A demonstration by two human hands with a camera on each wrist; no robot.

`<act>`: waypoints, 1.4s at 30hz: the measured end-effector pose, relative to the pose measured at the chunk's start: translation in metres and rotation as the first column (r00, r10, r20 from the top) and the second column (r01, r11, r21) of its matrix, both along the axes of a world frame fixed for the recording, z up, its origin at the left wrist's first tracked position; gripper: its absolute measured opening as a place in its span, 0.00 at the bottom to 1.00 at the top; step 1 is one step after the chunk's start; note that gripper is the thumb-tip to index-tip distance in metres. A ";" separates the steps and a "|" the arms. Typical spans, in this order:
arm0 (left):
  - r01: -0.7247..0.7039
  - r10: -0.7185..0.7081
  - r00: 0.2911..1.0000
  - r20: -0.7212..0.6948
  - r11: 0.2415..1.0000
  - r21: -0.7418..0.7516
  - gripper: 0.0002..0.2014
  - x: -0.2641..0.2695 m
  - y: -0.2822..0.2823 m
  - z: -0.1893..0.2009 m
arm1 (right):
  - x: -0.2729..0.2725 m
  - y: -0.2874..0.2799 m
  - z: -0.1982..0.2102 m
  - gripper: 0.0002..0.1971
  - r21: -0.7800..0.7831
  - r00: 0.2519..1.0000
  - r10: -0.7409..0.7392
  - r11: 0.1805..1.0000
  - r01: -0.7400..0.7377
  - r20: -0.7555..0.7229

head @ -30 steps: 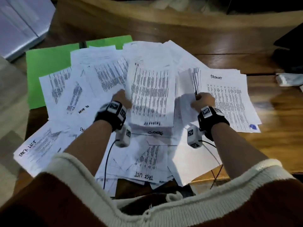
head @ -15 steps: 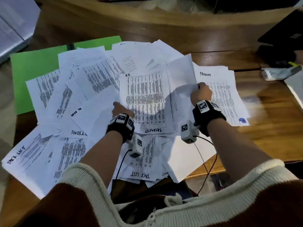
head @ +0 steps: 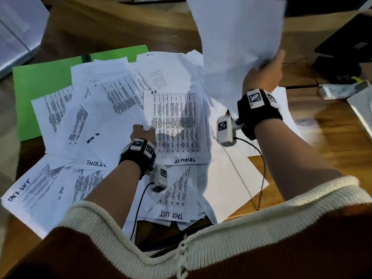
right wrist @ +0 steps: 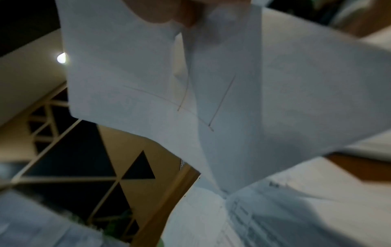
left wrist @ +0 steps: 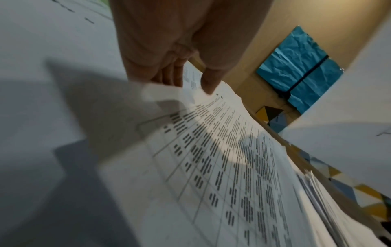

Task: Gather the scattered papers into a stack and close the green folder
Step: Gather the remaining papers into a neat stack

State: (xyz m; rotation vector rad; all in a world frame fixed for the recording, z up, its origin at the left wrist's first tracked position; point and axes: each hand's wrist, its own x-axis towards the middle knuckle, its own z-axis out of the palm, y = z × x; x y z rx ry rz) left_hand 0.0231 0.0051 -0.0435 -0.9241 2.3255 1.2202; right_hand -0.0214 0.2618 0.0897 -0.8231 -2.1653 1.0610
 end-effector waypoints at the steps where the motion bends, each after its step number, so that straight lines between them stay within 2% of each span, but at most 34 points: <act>1: -0.025 0.025 1.000 -0.010 1.000 0.008 0.23 -0.002 -0.001 -0.001 | -0.005 0.001 -0.003 0.20 -0.091 0.999 -0.044 0.995 0.043 -0.006; 4: -0.031 0.031 0.999 0.015 0.999 0.025 0.28 -0.008 -0.006 0.006 | -0.010 0.001 -0.019 0.20 -0.237 0.990 -0.109 0.963 0.128 0.092; 7: -0.004 0.005 0.999 0.043 0.999 -0.037 0.23 -0.011 -0.020 0.012 | -0.007 0.001 -0.042 0.18 -0.219 0.948 -0.005 0.973 0.078 0.318; 9: 0.139 -0.105 0.984 0.145 0.959 -0.247 0.23 -0.006 -0.037 0.014 | -0.003 -0.001 -0.062 0.17 -0.203 0.869 0.124 0.979 -0.028 0.478; 11: 0.221 -0.100 0.944 0.315 0.900 -0.377 0.28 0.012 -0.054 0.024 | 0.002 -0.006 -0.080 0.18 -0.189 0.773 0.224 0.972 -0.137 0.594; 12: 0.315 -0.135 0.909 0.393 0.841 -0.440 0.29 0.021 -0.060 0.024 | 0.004 -0.009 -0.090 0.18 -0.174 0.722 0.260 0.966 -0.193 0.641; 14: 0.485 -0.214 0.830 0.516 0.735 -0.475 0.27 0.034 -0.071 0.015 | 0.008 -0.017 -0.107 0.19 -0.154 0.624 0.319 0.940 -0.304 0.713; 18: 0.539 -0.267 0.809 0.524 0.695 -0.477 0.21 0.039 -0.077 0.007 | 0.007 -0.025 -0.123 0.18 -0.159 0.526 0.358 0.909 -0.386 0.771; 19: 0.512 -0.265 0.825 0.499 0.723 -0.463 0.20 0.039 -0.079 0.011 | 0.007 -0.027 -0.125 0.19 -0.162 0.510 0.361 0.905 -0.392 0.781; 20: 0.521 -0.281 0.823 0.493 0.720 -0.460 0.19 0.039 -0.083 0.011 | 0.006 -0.029 -0.127 0.20 -0.161 0.490 0.359 0.902 -0.400 0.794; 21: 0.465 -0.264 0.858 0.441 0.763 -0.448 0.16 0.040 -0.084 0.014 | 0.005 -0.031 -0.128 0.23 -0.156 0.466 0.359 0.895 -0.418 0.809; 22: 0.391 -0.210 0.893 0.397 0.798 -0.459 0.11 0.040 -0.086 0.017 | 0.004 -0.032 -0.130 0.26 -0.155 0.448 0.354 0.893 -0.422 0.821; 23: 0.251 -0.130 0.946 0.297 0.874 -0.416 0.06 0.040 -0.088 0.017 | 0.004 -0.033 -0.131 0.28 -0.159 0.436 0.353 0.893 -0.420 0.828; 25: 0.038 0.014 0.989 0.144 0.937 -0.348 0.08 0.031 -0.085 0.020 | 0.001 -0.032 -0.135 0.28 -0.194 0.445 0.391 0.884 -0.426 0.805; 28: -0.235 0.227 0.972 -0.063 0.951 -0.199 0.10 0.009 -0.081 0.015 | 0.001 -0.026 -0.140 0.23 -0.233 0.502 0.440 0.876 -0.422 0.744; 29: -0.275 0.266 0.960 -0.085 0.951 -0.138 0.09 0.000 -0.078 0.012 | 0.002 -0.025 -0.139 0.22 -0.219 0.496 0.444 0.867 -0.447 0.746; 33: -0.170 0.169 0.984 -0.056 0.985 -0.030 0.10 -0.021 -0.063 0.002 | 0.008 -0.032 -0.143 0.24 -0.204 0.358 0.492 0.769 -0.605 0.794; 37: -0.009 0.010 0.999 -0.040 0.999 0.036 0.13 -0.038 -0.044 -0.002 | 0.017 -0.038 -0.150 0.24 -0.208 0.304 0.509 0.723 -0.658 0.806; 39: -0.003 0.002 0.999 -0.038 1.000 -0.015 0.21 -0.042 -0.039 -0.003 | 0.016 -0.035 -0.149 0.24 -0.237 0.321 0.525 0.740 -0.629 0.789; 42: -0.174 0.161 0.980 -0.114 0.979 -0.105 0.19 -0.041 -0.049 -0.010 | 0.009 -0.026 -0.149 0.24 -0.217 0.443 0.481 0.824 -0.524 0.756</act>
